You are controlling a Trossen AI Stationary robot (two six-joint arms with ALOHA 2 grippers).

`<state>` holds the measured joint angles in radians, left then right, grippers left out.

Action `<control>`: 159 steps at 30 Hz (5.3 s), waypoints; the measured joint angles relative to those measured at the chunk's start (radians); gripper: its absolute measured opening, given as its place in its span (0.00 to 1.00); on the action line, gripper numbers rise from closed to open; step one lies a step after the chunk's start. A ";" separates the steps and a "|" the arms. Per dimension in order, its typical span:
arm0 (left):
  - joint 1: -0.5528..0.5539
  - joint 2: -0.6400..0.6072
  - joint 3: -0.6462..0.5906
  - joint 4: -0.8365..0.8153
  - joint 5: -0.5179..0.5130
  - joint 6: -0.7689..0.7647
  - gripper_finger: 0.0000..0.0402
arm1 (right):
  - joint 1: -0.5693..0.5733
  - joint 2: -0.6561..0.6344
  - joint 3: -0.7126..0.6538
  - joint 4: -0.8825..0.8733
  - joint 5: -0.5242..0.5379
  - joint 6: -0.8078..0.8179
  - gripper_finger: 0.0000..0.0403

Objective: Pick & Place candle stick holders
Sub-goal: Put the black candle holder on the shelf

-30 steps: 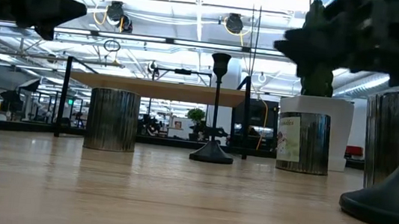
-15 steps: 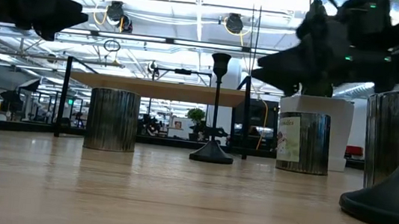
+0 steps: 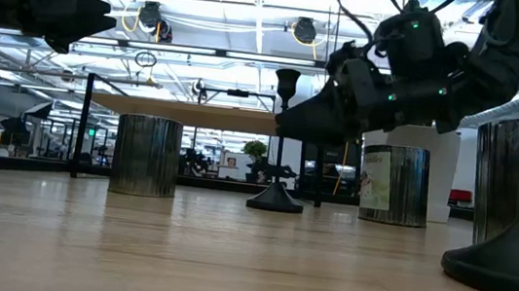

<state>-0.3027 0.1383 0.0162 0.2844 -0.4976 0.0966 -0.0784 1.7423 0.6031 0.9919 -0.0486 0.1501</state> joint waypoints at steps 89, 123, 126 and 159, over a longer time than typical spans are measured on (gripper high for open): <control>0.000 0.084 0.000 -0.048 0.175 -0.052 0.47 | -0.254 -0.036 0.564 -0.533 0.757 -0.064 0.24; -0.422 0.557 0.002 0.089 0.517 -0.098 0.47 | 0.184 -0.348 0.338 -0.775 0.911 -0.094 0.35; -0.464 0.643 0.002 0.192 0.453 -0.109 0.47 | 0.197 -0.372 0.278 -0.678 0.912 -0.084 0.35; -0.545 1.190 0.115 0.624 0.397 -0.021 0.09 | 0.205 -0.454 0.128 -0.412 0.908 -0.135 0.35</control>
<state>-0.8477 1.3285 0.1310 0.9086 -0.1003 0.0758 0.1265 1.2884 0.7315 0.5796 0.8593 0.0147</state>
